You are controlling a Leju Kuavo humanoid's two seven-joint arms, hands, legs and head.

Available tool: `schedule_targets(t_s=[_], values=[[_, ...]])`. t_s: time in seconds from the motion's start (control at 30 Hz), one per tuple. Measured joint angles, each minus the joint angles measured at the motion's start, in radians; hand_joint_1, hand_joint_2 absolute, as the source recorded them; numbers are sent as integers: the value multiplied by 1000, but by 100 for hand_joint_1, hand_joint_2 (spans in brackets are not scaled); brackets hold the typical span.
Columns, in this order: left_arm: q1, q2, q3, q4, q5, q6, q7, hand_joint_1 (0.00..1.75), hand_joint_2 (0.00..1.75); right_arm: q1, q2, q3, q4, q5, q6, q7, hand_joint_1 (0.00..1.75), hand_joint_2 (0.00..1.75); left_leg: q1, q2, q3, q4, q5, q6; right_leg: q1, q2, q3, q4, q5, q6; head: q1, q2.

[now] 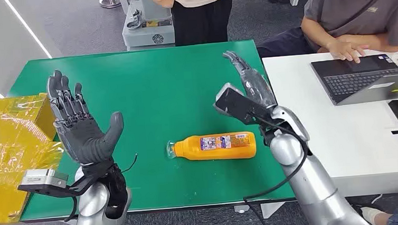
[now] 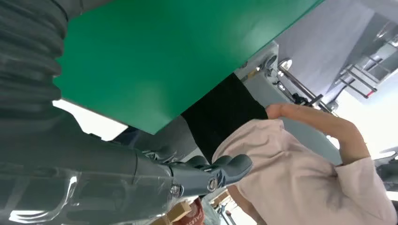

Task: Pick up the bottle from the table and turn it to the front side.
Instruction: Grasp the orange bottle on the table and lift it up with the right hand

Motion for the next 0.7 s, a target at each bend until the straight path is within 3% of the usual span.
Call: schedule_targets(t_s=[0.43, 0.57, 0.7], values=[[6, 16, 0, 21, 8, 1, 8, 0, 175, -80, -17, 47, 140, 34, 19, 61, 0, 175, 0, 0, -2, -1, 0, 0, 0, 0, -2, 0, 0, 0, 0, 0], [7, 26, 0, 23, 8, 15, 16, 0, 175, -151, -24, 105, 238, 44, 96, 56, 0, 175, 0, 0, -2, -1, 0, 0, 0, 0, -2, 0, 1, -1, 0, 0], [10, 37, 0, 23, 5, 11, 26, 0, 175, -249, -39, 182, 370, -15, 239, 11, 0, 175, 0, 0, -2, 0, 1, 0, 0, 0, -2, 0, 1, -1, 0, 0]])
